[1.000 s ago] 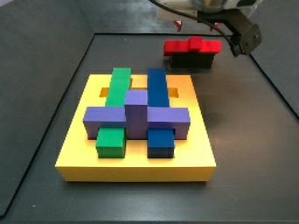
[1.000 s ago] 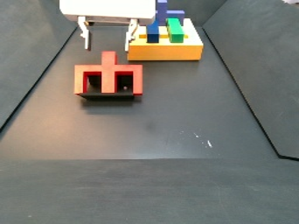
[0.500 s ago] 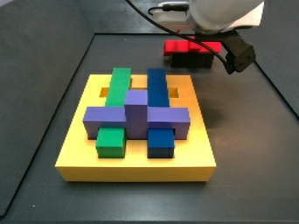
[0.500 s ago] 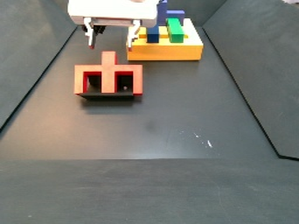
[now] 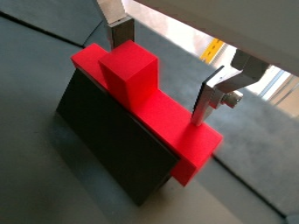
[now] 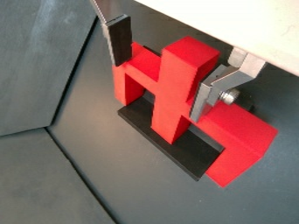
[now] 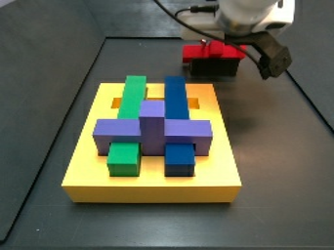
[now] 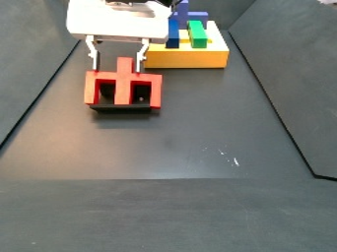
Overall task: Pick up the red object. Move up. Place the red object on the fixture. Regrasp the red object. Move to above the board. Insert the red object.
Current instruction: Regrasp the red object.
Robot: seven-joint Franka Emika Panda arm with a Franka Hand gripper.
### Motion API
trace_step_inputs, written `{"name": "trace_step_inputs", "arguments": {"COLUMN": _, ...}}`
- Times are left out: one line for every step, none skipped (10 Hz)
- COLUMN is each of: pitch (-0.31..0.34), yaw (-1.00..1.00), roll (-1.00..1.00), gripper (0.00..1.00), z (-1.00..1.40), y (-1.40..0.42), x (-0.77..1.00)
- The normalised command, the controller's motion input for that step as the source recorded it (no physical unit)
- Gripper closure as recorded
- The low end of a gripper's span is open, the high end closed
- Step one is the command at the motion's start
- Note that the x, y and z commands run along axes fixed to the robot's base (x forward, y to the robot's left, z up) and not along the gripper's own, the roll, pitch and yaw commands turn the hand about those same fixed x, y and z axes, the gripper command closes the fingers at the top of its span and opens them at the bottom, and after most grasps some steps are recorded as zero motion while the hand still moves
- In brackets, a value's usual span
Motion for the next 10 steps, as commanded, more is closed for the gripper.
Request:
{"name": "trace_step_inputs", "arguments": {"pitch": 0.0, "yaw": 0.0, "roll": 0.0, "gripper": 0.0, "z": -0.05, "y": -0.07, "x": -0.04}}
{"name": "trace_step_inputs", "arguments": {"pitch": 0.166, "yaw": 0.0, "roll": 0.37, "gripper": 0.0, "z": -0.22, "y": -0.21, "x": 0.0}}
{"name": "trace_step_inputs", "arguments": {"pitch": 0.226, "yaw": 0.0, "roll": 0.38, "gripper": 0.0, "z": -0.22, "y": -0.15, "x": 0.0}}
{"name": "trace_step_inputs", "arguments": {"pitch": 0.234, "yaw": 0.0, "roll": 0.33, "gripper": 0.0, "z": -0.16, "y": -0.13, "x": 0.02}}
{"name": "trace_step_inputs", "arguments": {"pitch": 0.26, "yaw": 0.0, "roll": 0.36, "gripper": 0.0, "z": -0.14, "y": -0.07, "x": 0.0}}
{"name": "trace_step_inputs", "arguments": {"pitch": 0.326, "yaw": 0.0, "roll": 0.36, "gripper": 0.0, "z": -0.07, "y": -0.04, "x": 0.01}}
{"name": "trace_step_inputs", "arguments": {"pitch": 0.246, "yaw": 0.0, "roll": 0.27, "gripper": 0.0, "z": -0.05, "y": -0.01, "x": 0.01}}
{"name": "trace_step_inputs", "arguments": {"pitch": 0.137, "yaw": 0.0, "roll": 0.17, "gripper": 0.0, "z": -0.03, "y": -0.01, "x": 0.0}}
{"name": "trace_step_inputs", "arguments": {"pitch": 0.0, "yaw": 0.0, "roll": 0.02, "gripper": 0.0, "z": 0.0, "y": 0.0, "x": 0.0}}
{"name": "trace_step_inputs", "arguments": {"pitch": -0.029, "yaw": 0.0, "roll": 0.0, "gripper": 0.0, "z": 0.0, "y": 0.0, "x": 0.0}}
